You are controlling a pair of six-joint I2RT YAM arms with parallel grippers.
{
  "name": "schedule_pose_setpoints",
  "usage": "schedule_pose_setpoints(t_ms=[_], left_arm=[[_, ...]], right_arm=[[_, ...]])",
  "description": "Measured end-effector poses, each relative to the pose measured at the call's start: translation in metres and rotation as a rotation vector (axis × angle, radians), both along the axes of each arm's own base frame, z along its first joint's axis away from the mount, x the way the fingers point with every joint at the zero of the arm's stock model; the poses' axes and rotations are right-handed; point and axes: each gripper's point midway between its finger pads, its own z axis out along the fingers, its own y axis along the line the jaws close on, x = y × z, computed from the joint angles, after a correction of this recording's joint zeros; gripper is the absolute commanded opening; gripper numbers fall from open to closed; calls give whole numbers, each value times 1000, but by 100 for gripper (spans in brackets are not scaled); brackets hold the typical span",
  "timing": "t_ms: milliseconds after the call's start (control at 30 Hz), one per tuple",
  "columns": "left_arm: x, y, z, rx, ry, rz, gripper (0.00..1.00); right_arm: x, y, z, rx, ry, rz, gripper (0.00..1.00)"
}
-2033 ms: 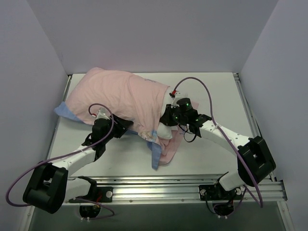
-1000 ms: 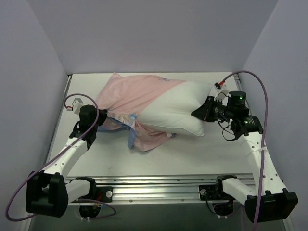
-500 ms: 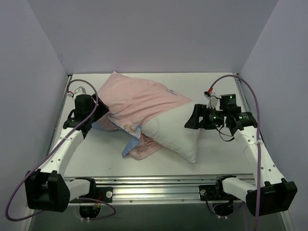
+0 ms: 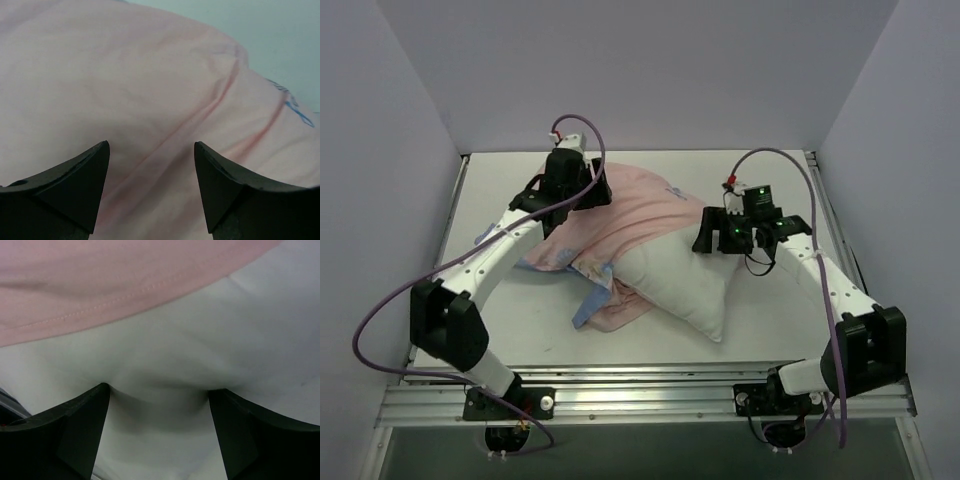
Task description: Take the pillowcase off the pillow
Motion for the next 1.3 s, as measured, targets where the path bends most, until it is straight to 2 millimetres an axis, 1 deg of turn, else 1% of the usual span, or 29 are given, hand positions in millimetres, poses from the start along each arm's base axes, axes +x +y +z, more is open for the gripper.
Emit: schedule_pose_setpoints(t_ms=[33, 67, 100, 133, 167, 233, 300, 333, 367, 433, 567, 633, 700, 733, 833, 900, 933, 1000, 1033, 1067, 1133, 1167, 1200, 1300], left_arm=[[6, -3, -15, 16, 31, -1, 76], [11, -5, -32, 34, 63, 1, 76], [15, -5, -47, 56, 95, 8, 76], [18, -3, -60, 80, 121, 17, 76], [21, 0, -68, 100, 134, 28, 76], [26, 10, -68, 117, 131, 52, 76], [32, 15, -54, 128, 98, 54, 76], [34, 14, -46, 133, 78, 42, 76], [35, 10, -38, 138, 59, 20, 76], [34, -2, -24, 153, 15, -53, 76], [25, -32, -10, 190, -48, -213, 76], [19, -48, -3, 202, -77, -302, 76], [14, -67, 7, 206, -116, -386, 76], [13, -78, 15, 203, -139, -426, 76], [12, -107, 31, 190, -197, -523, 76], [13, -125, 35, 181, -221, -576, 76], [13, -133, 34, 177, -224, -599, 76], [14, -148, 28, 182, -223, -642, 76], [16, -154, 23, 188, -216, -659, 76], [17, -160, 16, 194, -205, -673, 76], [19, -170, 1, 213, -176, -697, 75], [20, -174, -10, 225, -152, -708, 75], [20, -176, -19, 235, -131, -715, 74], [18, -177, -44, 276, -62, -718, 72]], right_arm=[[-3, 10, -13, -4, 27, 23, 75], [-7, 20, -21, -5, 46, 48, 75], [-11, 31, -26, -5, 52, 75, 76], [-16, 44, -26, -4, 49, 108, 76], [-23, 59, -25, 1, 40, 147, 76], [-38, 84, -20, 9, 27, 224, 76], [-52, 99, -16, 22, 27, 271, 77], [-56, 102, -12, 33, 23, 281, 77], [-58, 102, -6, 43, 14, 278, 78], [-52, 93, 9, 67, -23, 243, 80], [-30, 56, 37, 103, -104, 108, 86], [-20, 39, 41, 110, -128, 50, 88], [-17, 29, 35, 115, -123, 20, 89], [-17, 28, 26, 118, -105, 16, 90], [-22, 33, 2, 141, -53, 27, 91], [-21, 36, -14, 150, -26, 38, 91], [-20, 39, -21, 157, -17, 46, 90], [-15, 43, -32, 166, -7, 64, 68], [-13, 46, -36, 172, -6, 73, 53], [-11, 47, -38, 174, -10, 81, 30], [-8, 51, -38, 184, -26, 98, 13], [-5, 52, -37, 187, -39, 105, 2], [-4, 52, -35, 187, -50, 112, 0], [-3, 54, -34, 185, -69, 126, 0]])
